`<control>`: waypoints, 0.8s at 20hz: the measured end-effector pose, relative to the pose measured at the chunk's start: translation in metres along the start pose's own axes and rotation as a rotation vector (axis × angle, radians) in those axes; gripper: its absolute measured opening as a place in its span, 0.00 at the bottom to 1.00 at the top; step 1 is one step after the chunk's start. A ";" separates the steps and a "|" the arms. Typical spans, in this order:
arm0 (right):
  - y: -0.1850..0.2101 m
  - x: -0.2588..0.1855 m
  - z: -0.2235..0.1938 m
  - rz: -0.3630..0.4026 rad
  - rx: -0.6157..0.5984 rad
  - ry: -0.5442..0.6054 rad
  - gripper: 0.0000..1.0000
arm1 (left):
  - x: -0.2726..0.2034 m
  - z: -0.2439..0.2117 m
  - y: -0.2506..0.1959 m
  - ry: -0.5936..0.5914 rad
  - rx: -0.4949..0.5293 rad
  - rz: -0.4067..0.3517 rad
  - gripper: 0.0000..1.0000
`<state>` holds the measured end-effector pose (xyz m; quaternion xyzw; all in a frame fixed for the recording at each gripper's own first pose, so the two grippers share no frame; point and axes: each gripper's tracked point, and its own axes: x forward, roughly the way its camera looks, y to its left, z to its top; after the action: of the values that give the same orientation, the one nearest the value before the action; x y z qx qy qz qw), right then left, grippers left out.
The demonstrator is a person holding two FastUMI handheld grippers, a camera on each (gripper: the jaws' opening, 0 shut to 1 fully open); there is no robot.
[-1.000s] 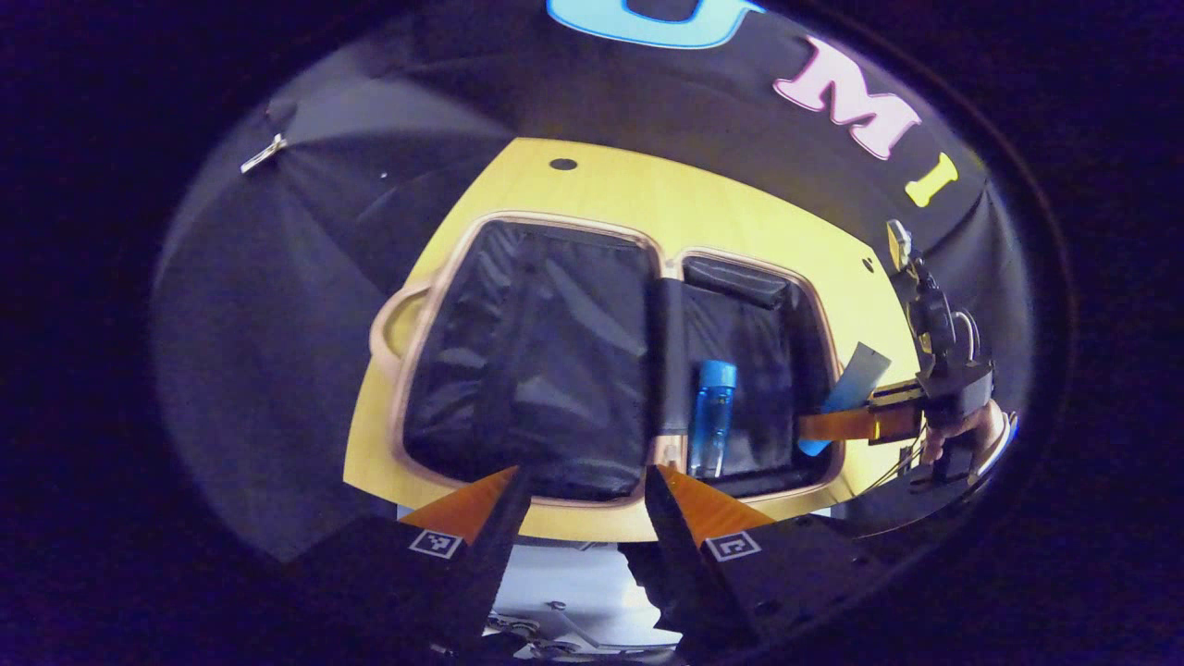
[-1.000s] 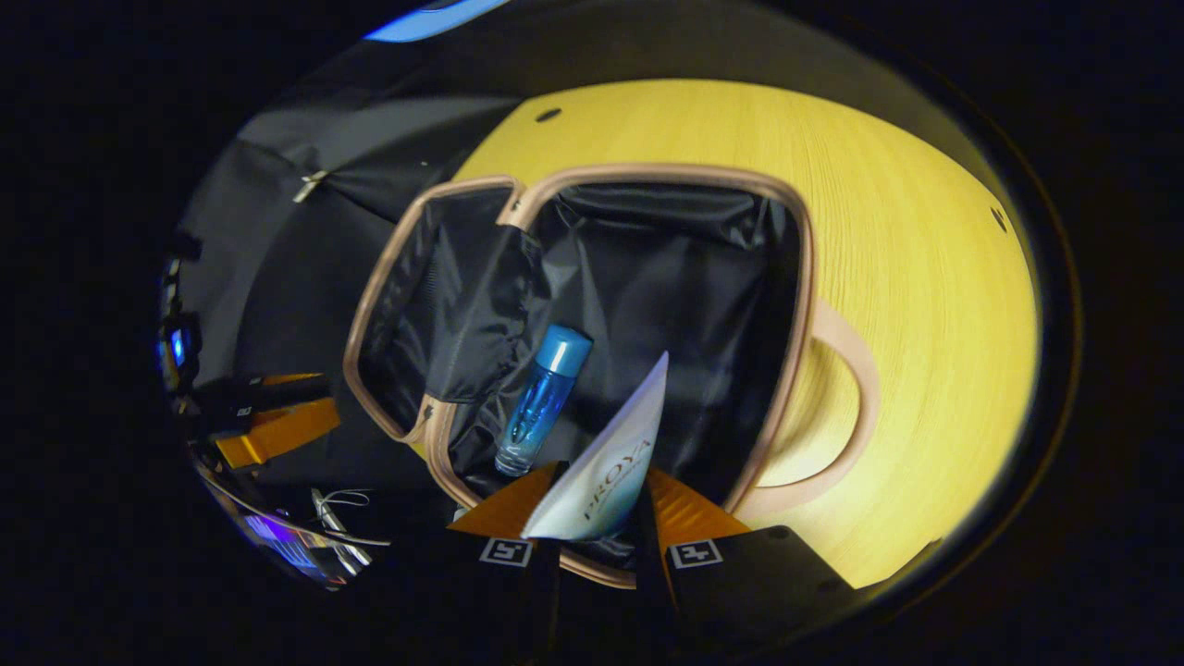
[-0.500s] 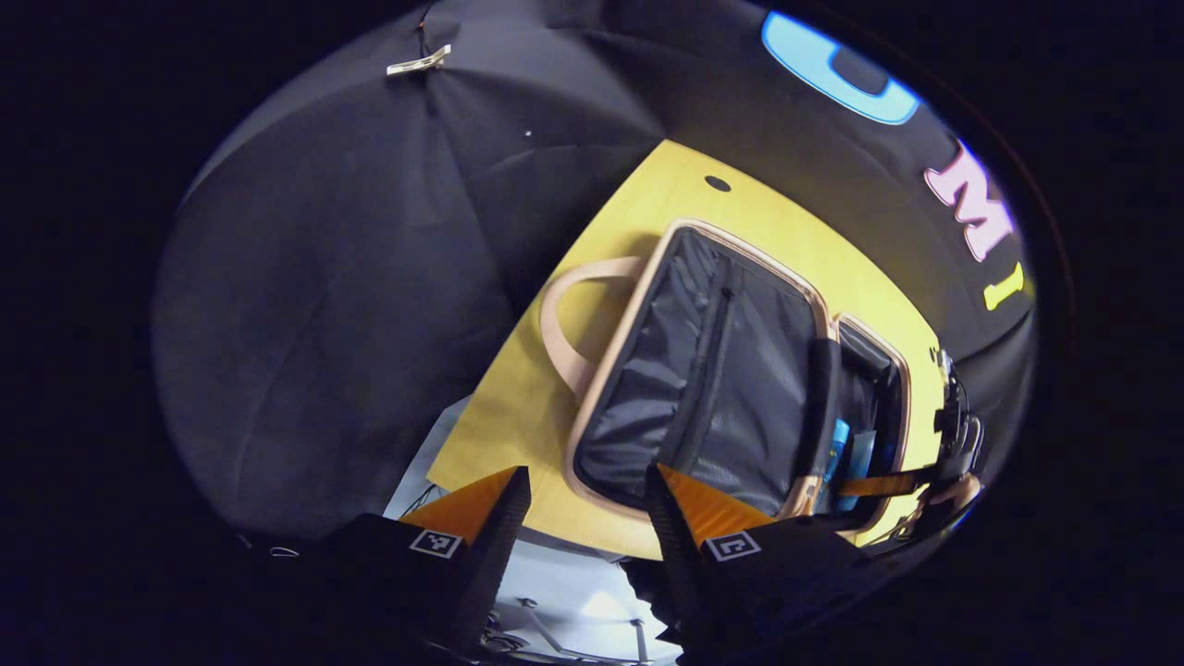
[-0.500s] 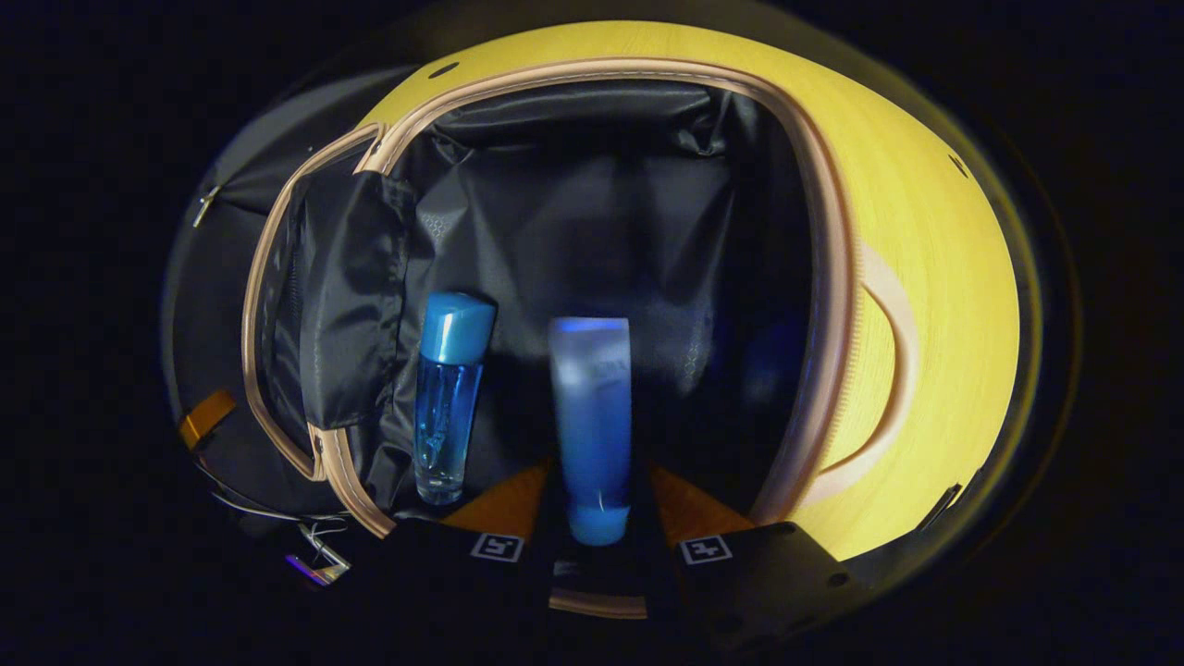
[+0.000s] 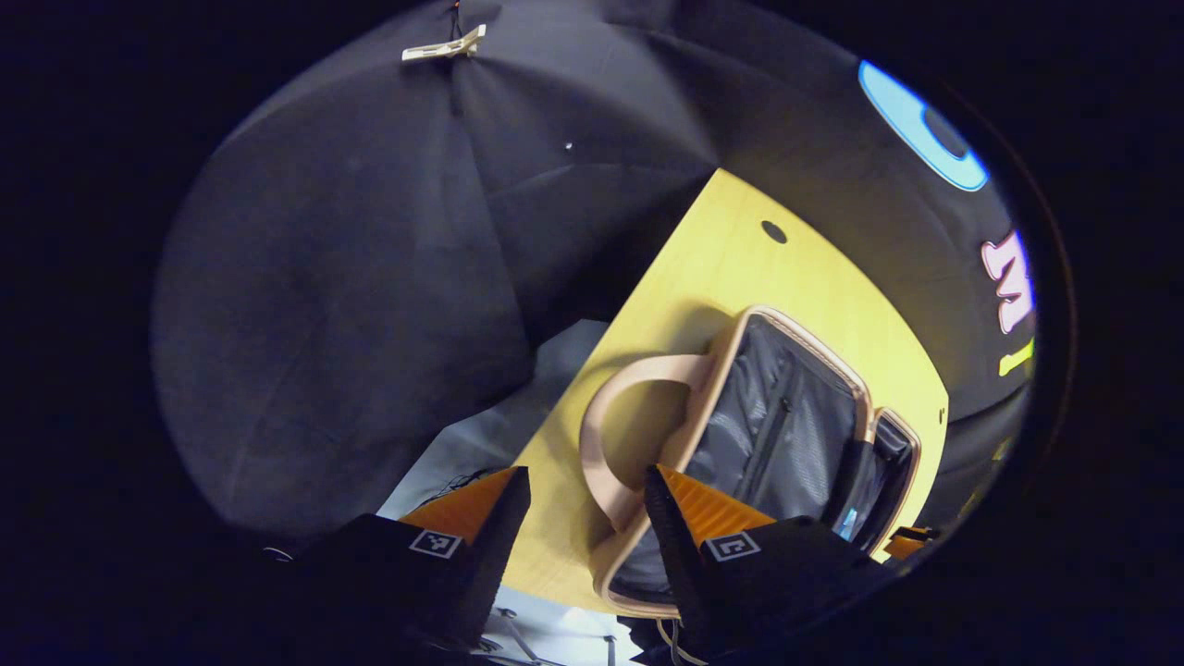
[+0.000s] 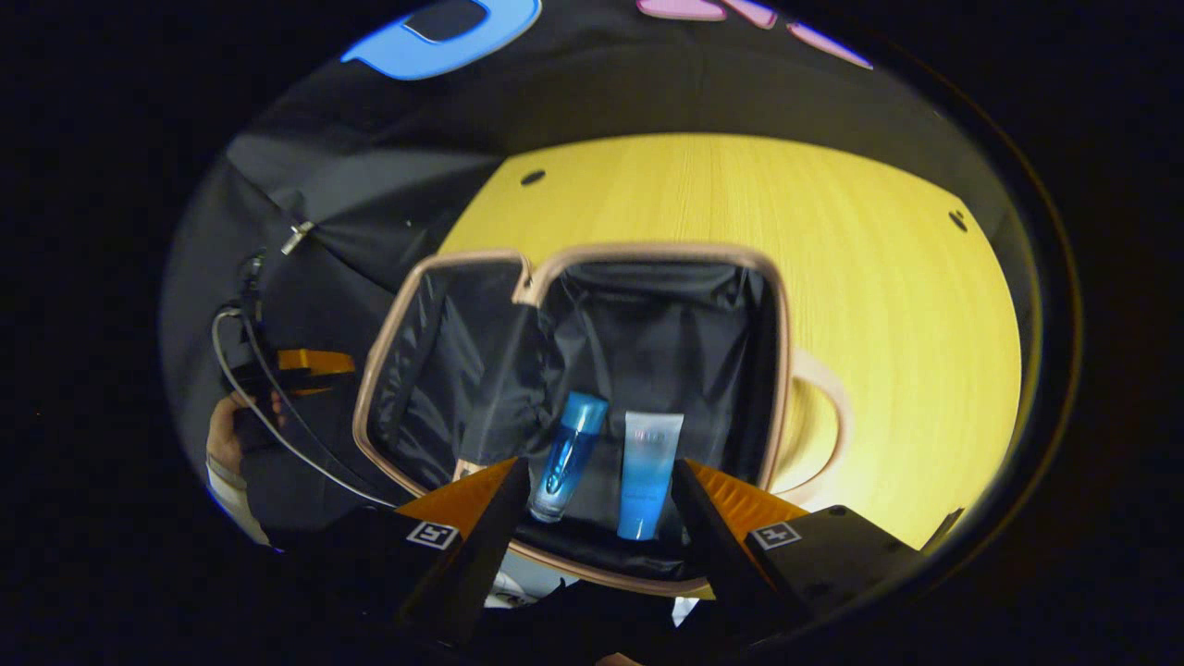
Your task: First open the suitcase, pack the skin care products into it, and then close the suitcase.
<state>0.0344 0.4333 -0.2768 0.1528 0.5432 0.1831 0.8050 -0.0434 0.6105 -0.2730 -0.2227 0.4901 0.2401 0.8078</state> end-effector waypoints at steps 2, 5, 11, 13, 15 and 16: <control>0.001 -0.017 0.010 0.010 0.009 -0.041 0.98 | 0.020 0.002 -0.001 0.039 0.018 0.014 0.80; -0.008 -0.030 0.012 -0.002 0.012 -0.077 0.98 | 0.046 0.003 -0.003 0.092 0.012 0.020 0.80; -0.029 -0.047 0.012 -0.047 0.030 -0.116 0.97 | 0.074 -0.004 -0.005 0.141 0.108 0.046 0.39; -0.036 -0.052 0.014 -0.055 0.040 -0.136 0.97 | 0.064 0.000 -0.009 0.123 0.082 0.021 0.17; -0.041 -0.057 0.019 -0.058 0.032 -0.160 0.97 | 0.053 0.004 -0.017 0.105 0.060 -0.017 0.12; -0.043 -0.061 0.021 -0.058 0.023 -0.173 0.97 | 0.045 0.005 -0.020 0.091 0.062 -0.029 0.10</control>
<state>0.0387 0.3658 -0.2387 0.1615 0.4779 0.1396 0.8521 -0.0093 0.6059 -0.3090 -0.2152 0.5302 0.2027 0.7946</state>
